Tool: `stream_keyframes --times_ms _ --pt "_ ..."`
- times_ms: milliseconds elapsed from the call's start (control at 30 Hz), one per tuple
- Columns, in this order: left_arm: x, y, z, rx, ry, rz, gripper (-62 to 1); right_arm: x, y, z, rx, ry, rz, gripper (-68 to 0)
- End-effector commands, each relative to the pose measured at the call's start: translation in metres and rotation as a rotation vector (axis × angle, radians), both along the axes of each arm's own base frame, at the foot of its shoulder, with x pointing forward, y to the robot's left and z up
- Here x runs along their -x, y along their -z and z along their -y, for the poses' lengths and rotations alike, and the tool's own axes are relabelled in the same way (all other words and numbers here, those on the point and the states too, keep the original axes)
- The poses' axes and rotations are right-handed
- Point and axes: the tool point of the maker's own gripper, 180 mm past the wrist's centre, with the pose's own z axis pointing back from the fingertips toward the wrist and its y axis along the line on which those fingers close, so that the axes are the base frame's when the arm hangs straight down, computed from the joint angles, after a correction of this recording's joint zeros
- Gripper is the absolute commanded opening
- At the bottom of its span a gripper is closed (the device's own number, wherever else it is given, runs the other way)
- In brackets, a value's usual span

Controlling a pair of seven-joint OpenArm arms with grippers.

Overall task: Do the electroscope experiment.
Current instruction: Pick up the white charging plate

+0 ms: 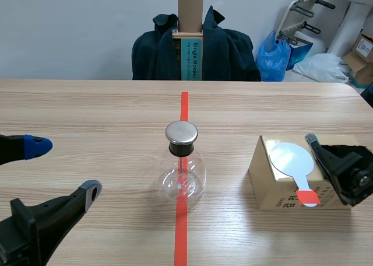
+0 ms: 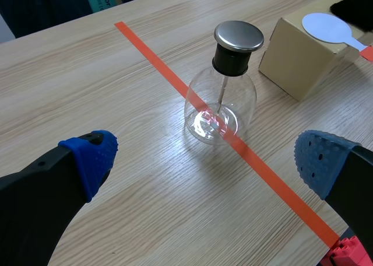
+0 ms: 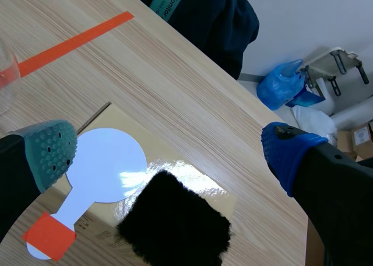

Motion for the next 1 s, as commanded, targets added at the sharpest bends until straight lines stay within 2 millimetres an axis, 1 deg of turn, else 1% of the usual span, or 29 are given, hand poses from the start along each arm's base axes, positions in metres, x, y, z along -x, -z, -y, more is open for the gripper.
stream_keyframes --times_ms 0,167,700,833,967 --pt "-0.002 -0.008 0.004 0.022 0.009 0.027 1.4 -0.005 -0.013 -0.001 0.024 -0.014 0.043 0.4" --pt "0.0 -0.005 0.004 -0.004 0.017 0.023 1.4 -0.004 -0.014 -0.002 0.022 -0.017 0.047 0.4" --pt "-0.001 -0.005 0.004 -0.021 0.024 0.034 1.4 -0.004 -0.01 0.0 0.035 -0.014 0.033 0.4" --pt "-0.001 -0.005 0.004 -0.02 0.024 0.034 1.4 0.001 -0.008 -0.006 0.127 -0.07 0.062 0.2" --pt "-0.001 -0.005 0.004 -0.021 0.024 0.034 1.4 0.012 -0.002 -0.015 0.259 -0.161 0.101 0.2"
